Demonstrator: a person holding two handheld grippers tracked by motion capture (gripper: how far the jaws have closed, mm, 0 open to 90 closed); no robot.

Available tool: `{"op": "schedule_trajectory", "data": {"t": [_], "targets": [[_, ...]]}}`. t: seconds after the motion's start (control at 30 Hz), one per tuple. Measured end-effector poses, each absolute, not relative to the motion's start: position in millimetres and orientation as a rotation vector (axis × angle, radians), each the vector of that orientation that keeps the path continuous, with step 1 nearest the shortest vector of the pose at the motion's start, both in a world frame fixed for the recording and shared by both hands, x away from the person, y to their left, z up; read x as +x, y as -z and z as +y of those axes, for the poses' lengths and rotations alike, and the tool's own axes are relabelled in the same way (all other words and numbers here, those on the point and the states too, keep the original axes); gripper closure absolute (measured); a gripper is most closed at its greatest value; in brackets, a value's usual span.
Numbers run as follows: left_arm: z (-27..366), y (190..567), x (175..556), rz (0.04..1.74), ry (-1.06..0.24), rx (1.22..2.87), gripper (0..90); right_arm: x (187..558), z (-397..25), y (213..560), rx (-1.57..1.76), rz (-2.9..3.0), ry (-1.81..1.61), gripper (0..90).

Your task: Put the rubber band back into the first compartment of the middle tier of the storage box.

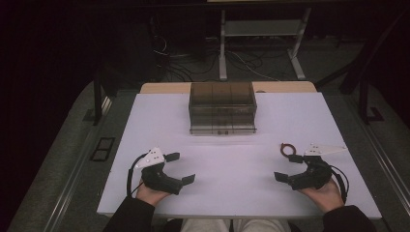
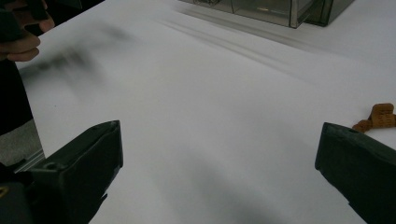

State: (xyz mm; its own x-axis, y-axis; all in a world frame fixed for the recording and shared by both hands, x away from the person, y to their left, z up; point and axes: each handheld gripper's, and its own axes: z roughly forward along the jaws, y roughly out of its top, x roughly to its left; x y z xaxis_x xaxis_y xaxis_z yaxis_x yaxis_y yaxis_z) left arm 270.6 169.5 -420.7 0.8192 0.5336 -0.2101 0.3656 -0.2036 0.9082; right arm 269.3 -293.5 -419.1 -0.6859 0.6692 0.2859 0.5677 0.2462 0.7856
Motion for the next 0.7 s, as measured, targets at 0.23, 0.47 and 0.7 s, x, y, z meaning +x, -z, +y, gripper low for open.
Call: {"op": "schedule_trajectory", "data": {"t": [0.23, 0.47, 0.7], "targets": [[169.3, 420.8, 270.6, 0.683, -0.179, 1.827, 0.0, 268.8, -294.3, 418.7, 1.204, 2.398, -1.425, 0.2], [168.6, 422.4, 271.4, 0.691, -0.173, 1.831, 0.0, 267.6, -293.4, 418.2, 1.203, 2.407, -1.409, 0.2], [168.8, 423.4, 271.8, 0.697, -0.167, 1.834, 0.0, 266.1, -291.5, 415.2, 1.193, 2.421, -1.398, 0.2]]}}
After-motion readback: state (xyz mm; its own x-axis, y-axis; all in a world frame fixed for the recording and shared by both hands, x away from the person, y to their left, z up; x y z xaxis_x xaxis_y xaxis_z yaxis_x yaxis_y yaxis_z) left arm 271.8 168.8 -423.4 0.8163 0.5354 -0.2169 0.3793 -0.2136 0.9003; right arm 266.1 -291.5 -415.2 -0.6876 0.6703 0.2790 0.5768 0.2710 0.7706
